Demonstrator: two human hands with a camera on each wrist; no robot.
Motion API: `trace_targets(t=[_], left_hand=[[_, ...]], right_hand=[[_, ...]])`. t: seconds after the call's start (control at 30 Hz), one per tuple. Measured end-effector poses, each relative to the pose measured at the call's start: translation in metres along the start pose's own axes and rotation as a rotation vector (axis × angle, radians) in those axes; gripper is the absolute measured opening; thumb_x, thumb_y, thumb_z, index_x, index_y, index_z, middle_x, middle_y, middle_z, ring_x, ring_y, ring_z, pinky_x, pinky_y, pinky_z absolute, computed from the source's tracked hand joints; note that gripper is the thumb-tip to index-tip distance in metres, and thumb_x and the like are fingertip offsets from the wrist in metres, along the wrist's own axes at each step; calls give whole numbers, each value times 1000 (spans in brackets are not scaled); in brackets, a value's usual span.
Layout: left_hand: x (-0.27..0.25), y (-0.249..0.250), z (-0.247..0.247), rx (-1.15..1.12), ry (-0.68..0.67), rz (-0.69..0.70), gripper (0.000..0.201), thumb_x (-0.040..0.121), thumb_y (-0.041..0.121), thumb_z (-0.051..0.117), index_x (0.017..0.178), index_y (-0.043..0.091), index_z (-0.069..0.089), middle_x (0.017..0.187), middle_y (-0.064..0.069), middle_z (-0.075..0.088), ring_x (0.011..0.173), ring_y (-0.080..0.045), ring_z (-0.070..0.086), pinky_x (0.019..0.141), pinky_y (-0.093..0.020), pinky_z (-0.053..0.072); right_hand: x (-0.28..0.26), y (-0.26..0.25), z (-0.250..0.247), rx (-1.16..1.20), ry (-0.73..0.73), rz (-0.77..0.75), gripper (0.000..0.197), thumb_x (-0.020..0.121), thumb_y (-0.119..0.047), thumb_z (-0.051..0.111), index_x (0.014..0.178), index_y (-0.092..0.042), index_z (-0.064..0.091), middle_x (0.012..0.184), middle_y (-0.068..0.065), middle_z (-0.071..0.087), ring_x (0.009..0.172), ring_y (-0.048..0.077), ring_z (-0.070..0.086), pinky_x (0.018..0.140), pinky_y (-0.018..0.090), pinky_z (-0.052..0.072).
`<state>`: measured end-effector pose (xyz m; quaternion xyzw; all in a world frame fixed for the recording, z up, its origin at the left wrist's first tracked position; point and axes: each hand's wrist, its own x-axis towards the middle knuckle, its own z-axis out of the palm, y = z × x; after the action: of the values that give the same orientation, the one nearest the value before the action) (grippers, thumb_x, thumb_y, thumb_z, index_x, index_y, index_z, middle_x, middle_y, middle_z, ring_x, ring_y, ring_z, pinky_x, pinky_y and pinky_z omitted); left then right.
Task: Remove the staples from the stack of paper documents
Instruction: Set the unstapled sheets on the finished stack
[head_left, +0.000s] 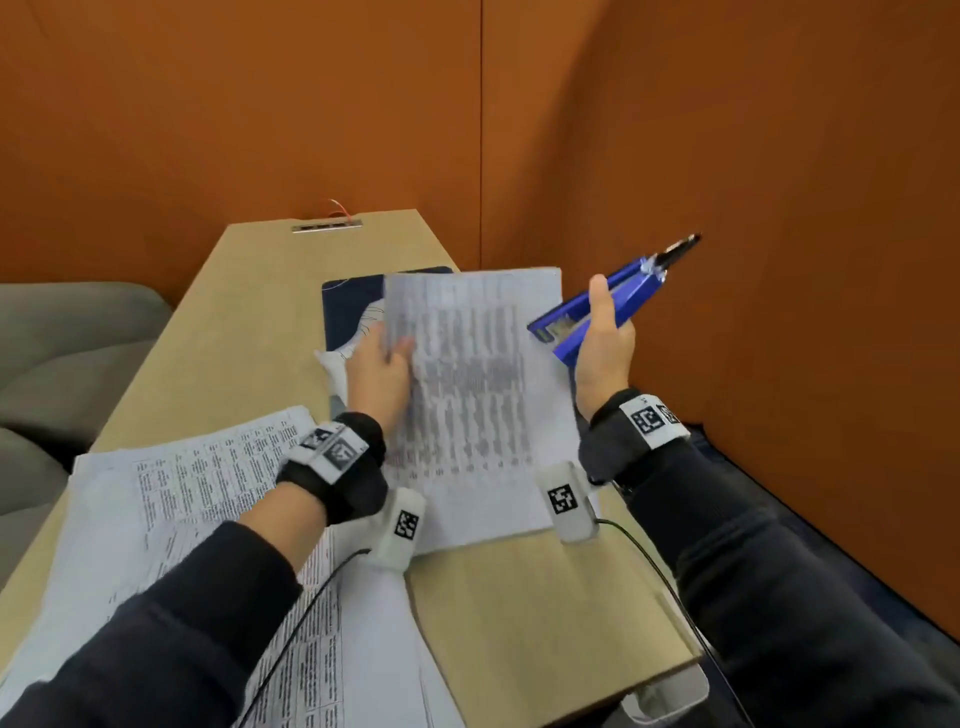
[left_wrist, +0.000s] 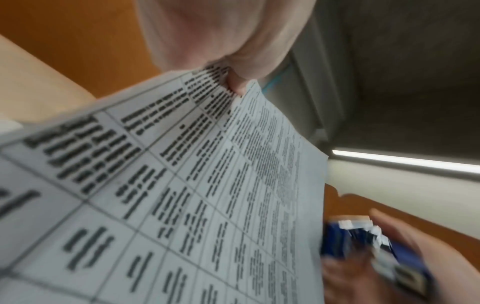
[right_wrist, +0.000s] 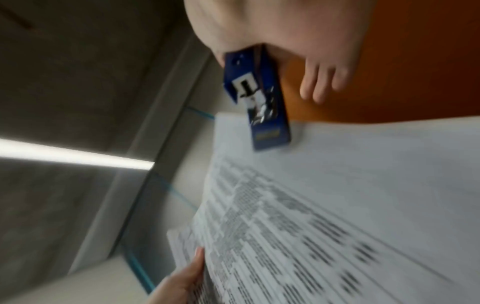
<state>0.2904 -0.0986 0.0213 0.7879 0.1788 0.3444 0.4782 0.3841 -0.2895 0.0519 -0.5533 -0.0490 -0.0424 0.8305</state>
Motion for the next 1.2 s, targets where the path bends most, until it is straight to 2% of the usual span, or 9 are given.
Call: trace_targets(t=[0.1, 0.3, 0.4, 0.5, 0.7, 0.9, 1.03, 1.1, 1.2], left_hand=[[29, -12, -11, 3, 137, -51, 32, 99, 20, 47, 68, 9, 47, 67, -2, 46, 63, -18, 41, 60, -29, 34], [65, -31, 4, -87, 136, -144, 40, 99, 29, 45, 62, 15, 38, 62, -1, 36, 59, -17, 33, 61, -29, 27], [82, -50, -1, -37, 149, -386, 42, 95, 47, 43, 98, 7, 58, 92, -14, 59, 87, -31, 56, 75, -36, 43], [93, -92, -8, 121, 71, -723, 95, 68, 46, 69, 142, -1, 33, 140, -20, 46, 123, -37, 49, 103, -43, 42], [84, -107, -8, 489, -147, -590, 47, 90, 17, 58, 131, -1, 46, 129, -19, 55, 113, -39, 56, 95, -44, 48], [86, -108, 2, 183, -127, -514, 32, 92, 10, 43, 114, -5, 61, 113, -23, 63, 103, -38, 60, 94, -47, 49], [69, -85, 16, 27, -237, -584, 32, 97, 14, 42, 111, -12, 53, 98, -16, 56, 89, -28, 53, 76, -34, 44], [62, -81, 23, 49, -300, -592, 26, 98, 11, 42, 111, -9, 53, 96, -17, 54, 92, -28, 51, 79, -35, 41], [55, -82, 26, 58, -344, -619, 17, 96, -1, 40, 102, -4, 55, 86, -16, 58, 96, -32, 56, 83, -38, 46]], right_hand=[[11, 28, -22, 65, -133, 306, 14, 93, -40, 61, 96, -27, 60, 90, 1, 64, 83, 18, 63, 82, 35, 51], [4, 66, -31, -68, -365, 479, 22, 94, -26, 60, 107, -11, 69, 92, 4, 75, 82, 20, 71, 79, 34, 54], [8, 71, -28, -182, -260, 481, 23, 94, -29, 62, 108, -13, 67, 90, 2, 73, 80, 18, 69, 77, 31, 53], [15, 75, -32, -222, -197, 514, 17, 95, -28, 60, 102, -13, 64, 85, 4, 70, 74, 19, 66, 68, 30, 52], [23, 77, -35, -409, -177, 503, 33, 92, -27, 65, 115, -4, 59, 84, 6, 66, 71, 18, 63, 61, 27, 48], [27, 48, -43, -295, -254, 314, 35, 91, -28, 66, 117, -4, 62, 99, 10, 74, 88, 25, 71, 79, 38, 57], [32, 31, -46, -140, -278, 263, 34, 90, -30, 65, 117, -9, 64, 105, 9, 74, 96, 28, 70, 87, 41, 55], [36, 31, -48, -142, -272, 302, 33, 91, -31, 65, 116, -9, 65, 101, 8, 75, 91, 26, 70, 83, 40, 56], [39, 36, -53, -392, -275, 407, 28, 90, -28, 67, 108, -7, 63, 73, 4, 69, 60, 18, 64, 58, 28, 51]])
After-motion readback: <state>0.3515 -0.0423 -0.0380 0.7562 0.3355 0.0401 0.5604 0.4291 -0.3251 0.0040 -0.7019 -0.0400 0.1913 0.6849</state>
